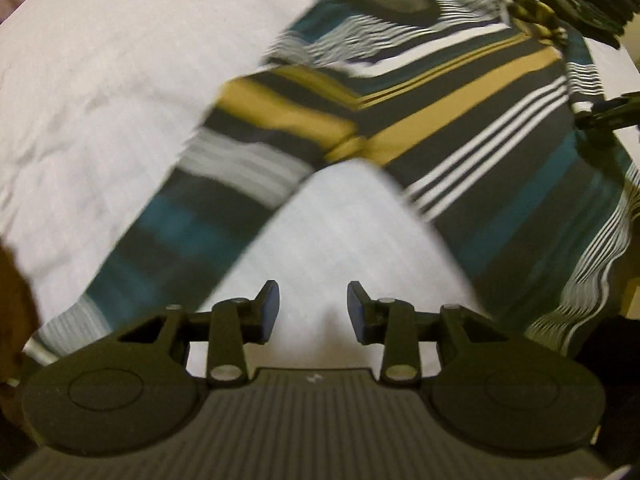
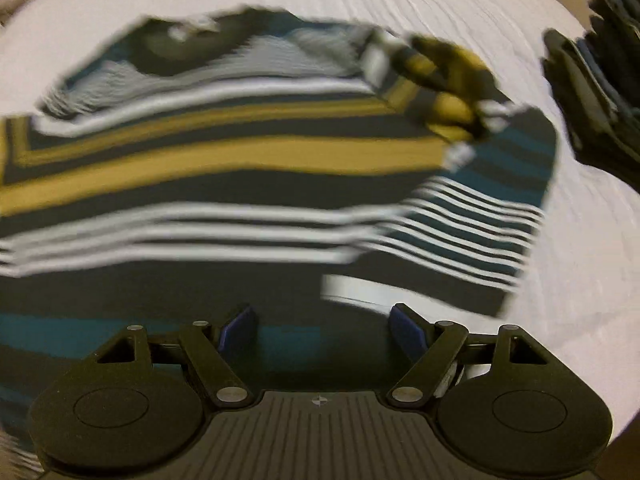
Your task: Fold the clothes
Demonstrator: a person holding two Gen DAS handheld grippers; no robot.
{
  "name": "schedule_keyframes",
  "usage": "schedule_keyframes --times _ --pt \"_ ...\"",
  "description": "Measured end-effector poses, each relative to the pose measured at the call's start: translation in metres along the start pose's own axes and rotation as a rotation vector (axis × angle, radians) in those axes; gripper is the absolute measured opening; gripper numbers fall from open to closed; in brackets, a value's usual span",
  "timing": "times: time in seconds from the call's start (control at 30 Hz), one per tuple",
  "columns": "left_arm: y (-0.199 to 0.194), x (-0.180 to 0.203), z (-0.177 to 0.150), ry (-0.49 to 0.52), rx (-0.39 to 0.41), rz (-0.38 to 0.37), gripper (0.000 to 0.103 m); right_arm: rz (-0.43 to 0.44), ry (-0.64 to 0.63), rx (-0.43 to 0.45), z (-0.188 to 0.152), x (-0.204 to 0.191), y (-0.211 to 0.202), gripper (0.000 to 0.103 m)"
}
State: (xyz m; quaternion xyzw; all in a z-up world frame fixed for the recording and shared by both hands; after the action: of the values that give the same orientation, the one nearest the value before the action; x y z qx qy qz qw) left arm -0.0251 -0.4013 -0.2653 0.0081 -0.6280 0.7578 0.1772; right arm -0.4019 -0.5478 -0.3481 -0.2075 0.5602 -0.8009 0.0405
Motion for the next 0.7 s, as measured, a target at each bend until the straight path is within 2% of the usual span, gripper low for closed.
schedule_keyframes --times 0.03,0.13,0.17,0.2,0.23,0.27,0.3,0.33,0.47,0.57,0.63,0.7 --pt "0.006 0.017 0.008 0.005 -0.002 0.004 0.033 -0.025 -0.029 0.005 -0.003 0.011 0.008 0.078" --pt "0.025 0.068 0.026 0.010 -0.011 0.006 0.037 0.028 -0.091 0.034 -0.009 0.038 0.019 0.077" --pt "0.034 0.087 0.030 0.019 -0.021 0.003 0.037 0.033 -0.124 0.045 -0.012 0.050 0.021 0.062" --pt "0.043 0.105 0.035 0.027 -0.033 0.001 0.037 0.042 -0.153 0.048 -0.015 0.061 0.021 0.030" --pt "0.052 0.123 0.041 0.032 -0.044 -0.006 0.037 0.059 -0.164 0.049 -0.018 0.076 0.020 0.020" --pt "0.062 0.142 0.050 0.034 -0.051 -0.018 0.037 0.081 -0.150 0.051 -0.020 0.096 0.018 0.016" --pt "0.070 0.159 0.060 0.036 -0.054 -0.034 0.037 0.064 -0.116 0.054 -0.021 0.117 0.015 0.006" --pt "0.078 0.178 0.070 0.043 -0.056 -0.051 0.037 0.042 -0.092 0.071 -0.023 0.142 0.010 0.004" --pt "0.101 0.240 0.106 0.127 -0.062 -0.115 0.039 -0.012 0.154 0.146 -0.019 0.272 -0.014 0.004" --pt "0.111 0.268 0.130 0.183 -0.058 -0.134 0.041 -0.057 0.349 0.175 -0.019 0.358 -0.024 0.004" --pt "0.113 0.277 0.143 0.213 -0.047 -0.140 0.041 -0.044 0.469 0.163 -0.019 0.397 -0.025 0.004" --pt "0.116 0.283 0.154 0.234 -0.037 -0.142 0.042 0.010 0.578 0.144 -0.021 0.417 -0.028 0.004"
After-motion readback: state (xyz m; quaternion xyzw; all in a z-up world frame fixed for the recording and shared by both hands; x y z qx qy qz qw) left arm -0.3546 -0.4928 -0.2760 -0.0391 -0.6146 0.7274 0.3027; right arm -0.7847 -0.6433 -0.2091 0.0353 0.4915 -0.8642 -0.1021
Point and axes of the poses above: each gripper's, at about its wrist camera, not at the fingertips, and y roughly the way its jaws point, x to its right, z to its top, the point moved 10 cm from there along y, roughly the way its jaws point, and after that the axes turned 13 degrees about -z, right-handed, at the moved point
